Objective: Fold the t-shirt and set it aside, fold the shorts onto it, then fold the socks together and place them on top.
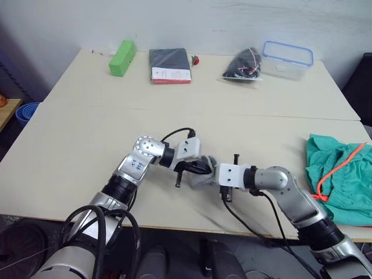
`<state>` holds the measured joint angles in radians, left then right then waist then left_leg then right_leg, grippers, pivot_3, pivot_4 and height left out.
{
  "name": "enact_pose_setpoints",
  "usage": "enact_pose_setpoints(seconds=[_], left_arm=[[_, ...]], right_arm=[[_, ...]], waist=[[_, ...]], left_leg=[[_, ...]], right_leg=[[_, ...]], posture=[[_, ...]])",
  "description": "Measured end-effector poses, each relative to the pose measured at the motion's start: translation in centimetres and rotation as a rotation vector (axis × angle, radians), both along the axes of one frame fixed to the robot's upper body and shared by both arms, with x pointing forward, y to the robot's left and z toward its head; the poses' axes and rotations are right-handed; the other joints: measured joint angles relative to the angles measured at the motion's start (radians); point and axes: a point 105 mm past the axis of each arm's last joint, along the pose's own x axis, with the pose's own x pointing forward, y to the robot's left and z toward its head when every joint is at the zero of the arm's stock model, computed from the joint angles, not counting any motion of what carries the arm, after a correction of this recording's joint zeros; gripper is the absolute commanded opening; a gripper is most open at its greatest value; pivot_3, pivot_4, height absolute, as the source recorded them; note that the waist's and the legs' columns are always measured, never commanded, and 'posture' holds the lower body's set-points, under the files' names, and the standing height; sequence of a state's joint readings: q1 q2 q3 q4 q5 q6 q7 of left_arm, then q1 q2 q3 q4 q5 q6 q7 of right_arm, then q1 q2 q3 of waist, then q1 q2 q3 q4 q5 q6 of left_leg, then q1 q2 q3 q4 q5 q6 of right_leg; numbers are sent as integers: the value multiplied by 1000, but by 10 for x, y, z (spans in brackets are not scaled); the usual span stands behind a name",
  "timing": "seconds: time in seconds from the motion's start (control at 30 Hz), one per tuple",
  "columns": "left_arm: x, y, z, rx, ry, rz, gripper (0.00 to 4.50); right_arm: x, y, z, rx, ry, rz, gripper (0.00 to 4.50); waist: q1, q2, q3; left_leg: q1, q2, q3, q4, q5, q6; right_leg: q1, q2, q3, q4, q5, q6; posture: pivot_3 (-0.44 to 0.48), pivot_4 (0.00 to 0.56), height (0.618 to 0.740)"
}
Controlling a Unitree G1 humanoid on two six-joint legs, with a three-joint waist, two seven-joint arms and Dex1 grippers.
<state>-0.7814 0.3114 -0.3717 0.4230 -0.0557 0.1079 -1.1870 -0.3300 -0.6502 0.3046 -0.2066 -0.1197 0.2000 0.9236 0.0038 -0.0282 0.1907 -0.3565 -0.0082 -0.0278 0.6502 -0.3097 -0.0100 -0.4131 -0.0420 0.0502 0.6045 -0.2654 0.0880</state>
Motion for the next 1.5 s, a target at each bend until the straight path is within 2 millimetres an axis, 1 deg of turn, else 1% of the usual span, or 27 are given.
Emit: enact_pose_setpoints(seconds=[0.07,0.17,0.2,0.27,0.33,0.4,0.47,0.5,0.57,0.6,0.73,0.83,0.9,0.97,1.03,1.2,1.23,1.3,1.33,1.4,1.43,1.5], left_arm=[[0,-2,-4,-1,12,4,22],[-1,-6,-3,-10,8,-6,22],[-1,-6,-3,-10,8,-6,22],[-1,-6,-3,-11,6,-7,22],[-2,-8,-3,-16,4,-12,22],[-2,-10,-3,-20,4,-16,22],[-3,-11,-3,-20,3,-18,22],[-3,-11,-3,-21,3,-18,22],[-3,-12,-2,-24,3,-20,22],[-3,-13,-2,-27,3,-21,22],[-4,-13,0,-28,1,-23,22],[-8,-6,0,-15,10,-23,22],[-15,-4,4,-26,11,-42,22],[-17,-2,9,-34,4,-46,22],[-18,2,16,-51,1,-33,22],[-18,25,27,-59,-7,25,22],[-17,28,27,-52,-12,34,22],[-15,36,20,-31,-19,64,22],[-14,36,16,-24,-22,73,22],[-12,31,12,-36,-28,79,22],[-12,28,12,-47,-29,79,22],[-11,15,16,-87,-31,72,22]], right_arm=[[-5,-12,2,-2,29,-34,0],[-11,-31,7,-4,73,-95,0],[-11,-38,11,2,85,-119,0],[-8,-44,27,60,94,-169,0],[-6,-41,46,109,80,-174,0],[-2,-30,65,157,47,-156,0],[0,-20,77,199,32,-137,0],[0,-15,79,208,32,-129,0],[-1,-6,76,218,54,-111,0],[-2,-1,70,214,78,-98,0],[-3,11,51,169,103,-71,0],[-1,17,42,151,97,-57,0],[1,15,28,109,108,-65,0],[2,12,19,83,118,-66,0],[1,10,19,59,96,-50,0],[1,-5,15,16,76,-51,0],[1,-8,16,13,74,-55,0],[1,-13,16,17,77,-69,0],[1,-14,16,21,80,-73,0],[1,-16,17,31,91,-86,0],[1,-17,17,33,92,-89,0],[0,-18,16,34,94,-93,0]], waist=[[-1,0,0],[-1,0,0],[-1,0,0],[-4,1,1],[-8,1,1],[-8,2,1],[-6,2,1],[-5,2,1],[-3,2,1],[0,2,1],[-2,2,1],[-6,2,1],[-6,2,1],[-5,2,1],[-5,2,1],[-5,2,1],[-4,2,1],[-3,2,1],[-2,2,1],[2,2,1],[2,2,1],[5,2,1]], left_leg=[[-2,0,0,0,-1,1],[-4,0,-1,0,-1,1],[-4,0,-1,-1,-1,1],[-5,0,-1,-1,-1,1],[-6,1,-1,-1,-1,1],[-6,2,-2,-1,-1,1],[-8,2,-4,-1,0,0],[-11,2,-5,0,0,0],[-17,1,-4,1,0,-1],[-18,1,-4,1,1,-1],[-18,0,-1,2,0,-1],[-18,0,0,2,0,-1],[-17,0,-1,2,0,-1],[-17,0,-1,2,0,-1],[-16,0,0,3,0,-1],[-14,0,0,4,1,-1],[-14,0,0,4,1,0],[-14,0,0,6,1,0],[-15,0,0,7,1,0],[-16,-1,-1,9,0,0],[-16,-1,-1,9,0,0],[-16,-2,-1,10,0,1]], right_leg=[[0,0,-3,-2,0,1],[-1,-1,-4,-4,1,1],[-2,-1,-4,-5,1,1],[-3,-1,-3,-5,1,2],[-4,0,-2,-4,1,2],[-6,1,-2,-2,1,2],[-7,1,-3,-2,1,1],[-10,1,-3,-1,1,1],[-16,0,-3,3,1,1],[-17,0,-3,3,1,1],[-17,-1,-7,2,1,2],[-17,0,-6,3,1,2],[-17,0,-6,3,1,2],[-17,0,-6,4,1,2],[-17,0,-6,5,1,2],[-15,0,-6,7,1,2],[-15,0,-6,7,1,2],[-14,0,-6,7,1,2],[-14,0,-6,7,1,2],[-14,-1,-6,8,2,3],[-14,-1,-6,7,2,3],[-14,-2,-6,7,2,4]], posture=[[0,150,740],[0,150,740],[0,150,740],[0,150,740],[0,150,740],[0,150,740],[0,150,740],[0,150,740],[0,150,740],[0,150,740],[0,150,740],[0,150,740],[0,150,740],[0,150,740],[0,150,740],[0,150,740],[0,150,740],[0,150,740],[0,150,740],[0,150,740],[0,150,740],[0,150,740]])
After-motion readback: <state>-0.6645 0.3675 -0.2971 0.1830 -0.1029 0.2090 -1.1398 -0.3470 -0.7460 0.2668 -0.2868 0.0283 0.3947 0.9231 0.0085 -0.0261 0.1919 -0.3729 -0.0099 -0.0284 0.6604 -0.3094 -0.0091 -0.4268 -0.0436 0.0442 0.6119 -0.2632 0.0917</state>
